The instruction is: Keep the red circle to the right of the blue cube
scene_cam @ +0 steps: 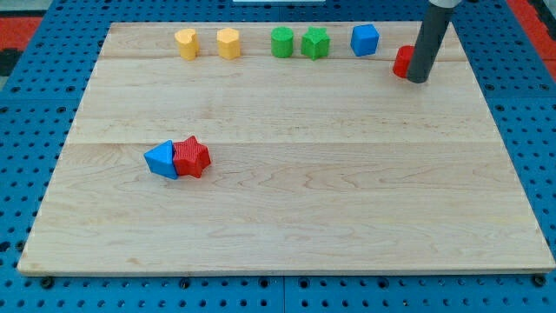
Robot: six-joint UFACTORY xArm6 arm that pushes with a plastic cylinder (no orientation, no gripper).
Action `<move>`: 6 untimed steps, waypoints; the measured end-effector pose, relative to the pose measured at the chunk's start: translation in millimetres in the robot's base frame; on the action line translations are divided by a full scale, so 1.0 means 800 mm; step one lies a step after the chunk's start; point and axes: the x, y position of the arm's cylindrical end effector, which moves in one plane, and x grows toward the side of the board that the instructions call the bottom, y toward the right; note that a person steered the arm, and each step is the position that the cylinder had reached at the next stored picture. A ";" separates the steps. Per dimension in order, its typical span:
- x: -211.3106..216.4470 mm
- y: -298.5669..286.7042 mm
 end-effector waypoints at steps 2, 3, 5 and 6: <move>-0.016 0.039; -0.006 0.059; 0.004 0.009; -0.030 -0.008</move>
